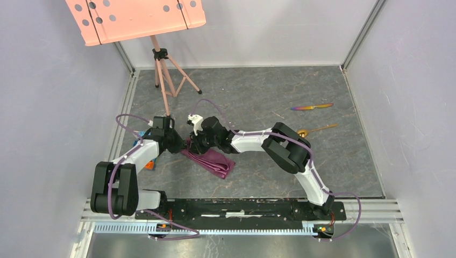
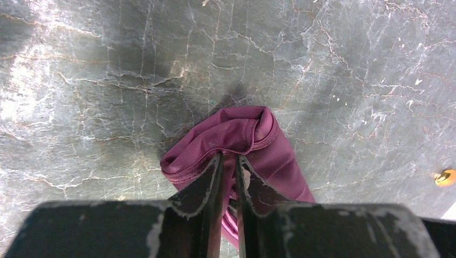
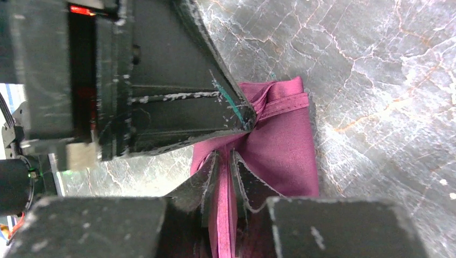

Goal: Fold the napkin into a case and place the utensils inside
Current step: Smooth out the smaller rectangle-folded napkin at the center of the board.

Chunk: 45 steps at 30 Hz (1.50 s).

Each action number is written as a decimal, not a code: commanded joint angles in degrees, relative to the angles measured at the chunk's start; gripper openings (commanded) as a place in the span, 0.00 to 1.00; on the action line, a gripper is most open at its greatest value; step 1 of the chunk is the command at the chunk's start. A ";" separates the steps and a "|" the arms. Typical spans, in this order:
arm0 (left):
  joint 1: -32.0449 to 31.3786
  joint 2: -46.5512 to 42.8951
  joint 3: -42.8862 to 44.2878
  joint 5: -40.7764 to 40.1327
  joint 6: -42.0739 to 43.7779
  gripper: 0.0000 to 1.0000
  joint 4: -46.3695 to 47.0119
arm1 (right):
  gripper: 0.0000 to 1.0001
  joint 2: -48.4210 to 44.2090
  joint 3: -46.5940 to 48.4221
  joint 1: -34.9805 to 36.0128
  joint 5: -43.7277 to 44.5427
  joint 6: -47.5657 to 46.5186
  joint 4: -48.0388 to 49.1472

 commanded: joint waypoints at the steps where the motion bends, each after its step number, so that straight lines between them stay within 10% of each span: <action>1: -0.35 -0.74 -0.93 0.33 0.40 0.21 0.85 | 0.18 -5.30 -0.22 0.44 1.07 -5.47 -1.95; 28: -0.34 -4.20 -3.41 1.20 0.99 0.30 -0.13 | 0.02 -0.57 -3.44 3.37 4.40 -7.48 0.21; 45: -1.58 -25.46 -4.47 -5.54 -5.88 0.60 -18.50 | 0.58 -22.13 -14.43 0.78 -1.48 -20.43 -9.27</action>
